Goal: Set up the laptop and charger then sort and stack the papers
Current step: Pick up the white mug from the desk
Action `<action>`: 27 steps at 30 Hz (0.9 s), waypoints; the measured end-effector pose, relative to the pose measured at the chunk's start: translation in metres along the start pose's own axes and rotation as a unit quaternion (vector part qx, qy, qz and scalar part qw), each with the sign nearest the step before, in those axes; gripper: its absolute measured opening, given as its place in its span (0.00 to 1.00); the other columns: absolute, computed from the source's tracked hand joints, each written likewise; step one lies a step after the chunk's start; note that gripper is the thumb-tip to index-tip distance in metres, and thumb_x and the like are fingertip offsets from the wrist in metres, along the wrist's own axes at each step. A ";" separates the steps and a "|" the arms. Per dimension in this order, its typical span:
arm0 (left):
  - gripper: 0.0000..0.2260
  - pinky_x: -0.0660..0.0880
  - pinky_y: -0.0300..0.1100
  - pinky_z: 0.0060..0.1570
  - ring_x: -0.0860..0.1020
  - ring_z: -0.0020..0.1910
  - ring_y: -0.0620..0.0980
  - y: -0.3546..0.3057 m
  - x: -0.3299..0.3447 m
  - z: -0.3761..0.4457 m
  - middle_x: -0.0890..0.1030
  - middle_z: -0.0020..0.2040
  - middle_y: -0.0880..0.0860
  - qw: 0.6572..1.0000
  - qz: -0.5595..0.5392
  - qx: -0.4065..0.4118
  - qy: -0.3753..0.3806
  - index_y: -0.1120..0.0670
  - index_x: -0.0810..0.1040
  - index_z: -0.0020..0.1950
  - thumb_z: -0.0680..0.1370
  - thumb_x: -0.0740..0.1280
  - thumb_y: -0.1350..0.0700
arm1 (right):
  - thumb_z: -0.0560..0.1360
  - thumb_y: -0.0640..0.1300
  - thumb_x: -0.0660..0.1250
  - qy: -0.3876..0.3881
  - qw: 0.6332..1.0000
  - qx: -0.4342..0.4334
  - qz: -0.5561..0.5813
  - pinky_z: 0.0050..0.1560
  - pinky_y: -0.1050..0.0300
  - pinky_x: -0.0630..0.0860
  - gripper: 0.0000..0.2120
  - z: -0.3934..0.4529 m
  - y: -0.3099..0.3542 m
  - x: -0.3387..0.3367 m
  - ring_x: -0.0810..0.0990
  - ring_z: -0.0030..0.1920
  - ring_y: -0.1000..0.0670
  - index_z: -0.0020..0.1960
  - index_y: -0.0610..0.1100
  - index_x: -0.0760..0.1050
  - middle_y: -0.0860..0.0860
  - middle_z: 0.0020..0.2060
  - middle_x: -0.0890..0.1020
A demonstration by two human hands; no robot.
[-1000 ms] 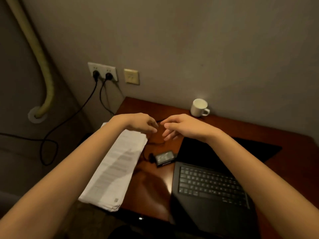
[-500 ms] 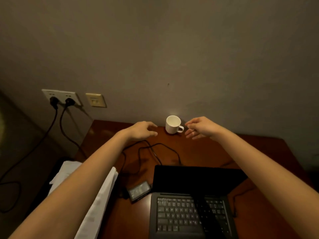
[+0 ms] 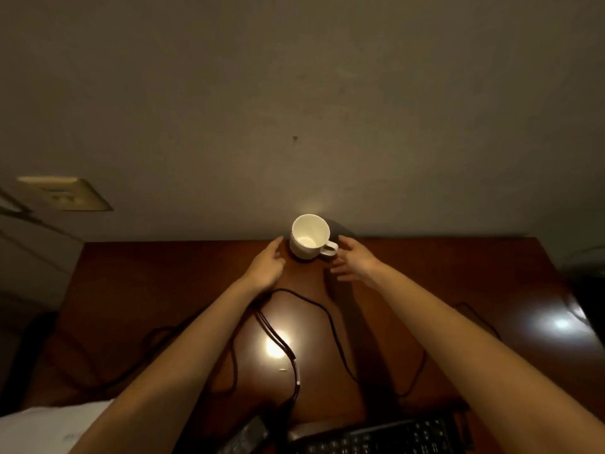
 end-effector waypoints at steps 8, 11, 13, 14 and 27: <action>0.34 0.74 0.47 0.41 0.79 0.55 0.56 0.001 0.021 0.029 0.80 0.61 0.55 0.989 -0.142 0.003 -0.030 0.44 0.65 0.74 0.72 0.56 0.72 | 0.82 0.41 0.54 0.001 1.000 0.009 0.025 0.37 0.56 0.76 0.07 0.032 -0.011 0.000 0.77 0.34 0.49 0.57 0.42 0.68 0.43 0.38 0.77; 0.34 0.74 0.50 0.45 0.78 0.53 0.53 -0.006 0.030 0.029 0.79 0.59 0.50 0.989 -0.145 0.008 -0.029 0.44 0.68 0.72 0.70 0.57 0.71 | 0.82 0.39 0.52 0.018 0.999 0.028 -0.005 0.34 0.55 0.75 0.11 0.031 -0.015 -0.006 0.74 0.30 0.47 0.43 0.41 0.68 0.42 0.32 0.75; 0.34 0.72 0.47 0.41 0.78 0.49 0.57 -0.015 0.038 0.022 0.80 0.57 0.52 0.992 -0.124 0.006 -0.019 0.44 0.68 0.72 0.69 0.57 0.69 | 0.82 0.37 0.50 0.043 0.998 0.035 -0.028 0.33 0.56 0.74 0.15 0.024 -0.018 -0.016 0.73 0.29 0.46 0.37 0.41 0.66 0.41 0.31 0.74; 0.34 0.71 0.43 0.39 0.79 0.49 0.61 -0.023 0.042 0.017 0.80 0.58 0.55 0.994 -0.105 0.008 -0.017 0.44 0.68 0.72 0.68 0.58 0.67 | 0.81 0.36 0.49 0.054 0.997 0.036 -0.037 0.32 0.57 0.74 0.16 0.019 -0.020 -0.024 0.73 0.30 0.46 0.37 0.41 0.65 0.40 0.32 0.74; 0.30 0.66 0.40 0.65 0.68 0.70 0.51 -0.176 0.193 -0.030 0.71 0.69 0.50 0.993 0.047 0.089 0.055 0.54 0.63 0.75 0.74 0.59 0.73 | 0.81 0.36 0.50 0.056 0.997 -0.050 -0.007 0.33 0.59 0.74 0.15 -0.029 -0.068 -0.224 0.73 0.31 0.49 0.38 0.41 0.67 0.42 0.34 0.74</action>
Point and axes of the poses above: each hand's wrist, its own z-axis towards the middle knuckle, its own x-axis out of the palm, y = z × x, the point moved 8 cm from there along z, towards the middle knuckle
